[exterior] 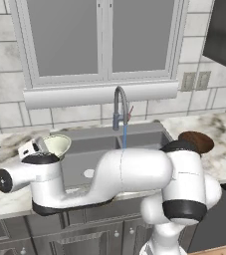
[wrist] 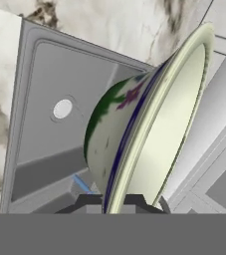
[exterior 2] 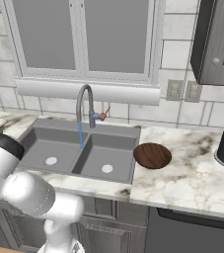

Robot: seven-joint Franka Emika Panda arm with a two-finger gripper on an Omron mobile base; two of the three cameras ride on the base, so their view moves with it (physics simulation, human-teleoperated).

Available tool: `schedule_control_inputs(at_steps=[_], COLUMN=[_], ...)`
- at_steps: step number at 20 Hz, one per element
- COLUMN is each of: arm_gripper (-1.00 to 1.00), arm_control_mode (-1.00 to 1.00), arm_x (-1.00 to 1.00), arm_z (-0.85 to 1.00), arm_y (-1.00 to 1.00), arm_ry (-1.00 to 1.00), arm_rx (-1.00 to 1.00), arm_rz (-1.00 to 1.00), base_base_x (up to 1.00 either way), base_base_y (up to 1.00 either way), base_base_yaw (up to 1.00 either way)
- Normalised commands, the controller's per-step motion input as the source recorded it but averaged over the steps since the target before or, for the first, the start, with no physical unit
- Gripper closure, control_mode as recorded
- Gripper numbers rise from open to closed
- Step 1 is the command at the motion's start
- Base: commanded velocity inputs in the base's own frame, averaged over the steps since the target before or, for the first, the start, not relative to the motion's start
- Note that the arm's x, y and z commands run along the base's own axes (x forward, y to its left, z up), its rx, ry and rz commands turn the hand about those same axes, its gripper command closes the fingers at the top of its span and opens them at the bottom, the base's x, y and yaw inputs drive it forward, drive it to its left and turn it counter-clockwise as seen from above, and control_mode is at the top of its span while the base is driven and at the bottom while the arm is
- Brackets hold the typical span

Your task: Rinse each bowl for a few seconds and place them down in the sink or on the counter.

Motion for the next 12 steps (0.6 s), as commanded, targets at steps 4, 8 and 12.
schedule_control_inputs(at_steps=[4,8,12], arm_gripper=[1.0,1.0,1.0], arm_control_mode=[-1.0,-1.0,-1.0], arm_x=[0.1,0.12,0.12], arm_z=[0.0,0.0,-0.01], arm_y=[-0.33,-0.37,-0.36], arm_ry=[0.0,0.0,0.0], arm_rx=[0.0,0.0,0.0], arm_rz=[0.0,0.0,0.0], base_base_x=[0.0,0.0,0.0], base_base_y=[0.0,0.0,0.0], base_base_yaw=[0.0,0.0,0.0])
